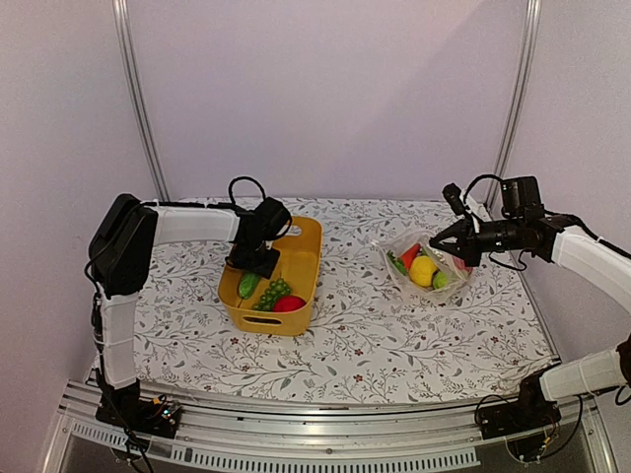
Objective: Place the food in the zip-top bag and seal the zipper
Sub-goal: Pick up the fake vegetable from the bin.
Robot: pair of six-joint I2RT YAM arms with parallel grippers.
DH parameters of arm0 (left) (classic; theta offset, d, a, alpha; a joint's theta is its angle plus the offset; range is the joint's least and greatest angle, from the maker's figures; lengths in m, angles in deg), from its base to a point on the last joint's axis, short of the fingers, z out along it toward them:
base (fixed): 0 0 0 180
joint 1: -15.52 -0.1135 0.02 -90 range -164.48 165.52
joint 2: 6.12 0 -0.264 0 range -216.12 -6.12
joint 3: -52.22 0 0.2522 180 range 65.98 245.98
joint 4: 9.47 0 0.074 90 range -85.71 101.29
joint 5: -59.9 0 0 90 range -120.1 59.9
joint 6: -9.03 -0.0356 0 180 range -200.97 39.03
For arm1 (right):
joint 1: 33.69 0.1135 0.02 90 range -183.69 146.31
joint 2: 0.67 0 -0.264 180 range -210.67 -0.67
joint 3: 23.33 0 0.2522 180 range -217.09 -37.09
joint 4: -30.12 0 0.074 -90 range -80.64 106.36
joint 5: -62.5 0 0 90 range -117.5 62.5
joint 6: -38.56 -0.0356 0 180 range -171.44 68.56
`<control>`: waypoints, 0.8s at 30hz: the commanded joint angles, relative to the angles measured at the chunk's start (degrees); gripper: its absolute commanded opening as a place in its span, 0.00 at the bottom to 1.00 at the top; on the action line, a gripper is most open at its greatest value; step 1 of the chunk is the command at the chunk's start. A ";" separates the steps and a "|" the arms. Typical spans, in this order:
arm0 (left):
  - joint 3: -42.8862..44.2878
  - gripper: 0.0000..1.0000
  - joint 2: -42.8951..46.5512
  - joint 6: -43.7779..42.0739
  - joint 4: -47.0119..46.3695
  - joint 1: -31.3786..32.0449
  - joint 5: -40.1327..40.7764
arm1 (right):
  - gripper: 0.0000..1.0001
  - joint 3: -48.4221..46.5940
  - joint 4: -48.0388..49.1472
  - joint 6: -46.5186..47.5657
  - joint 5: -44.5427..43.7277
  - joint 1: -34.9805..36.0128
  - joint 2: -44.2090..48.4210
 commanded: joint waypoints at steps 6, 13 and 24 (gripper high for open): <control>1.15 0.50 -0.85 -0.59 0.72 -0.49 -3.67 | 0.00 0.78 0.21 0.47 0.08 -0.14 0.87; 1.15 0.47 -0.84 -1.22 0.44 -0.20 -4.33 | 0.00 0.87 0.19 0.65 0.01 -0.12 0.87; 1.07 0.39 -1.25 -2.20 0.52 -0.20 -2.50 | 0.00 0.96 0.11 1.00 -0.13 -0.10 0.78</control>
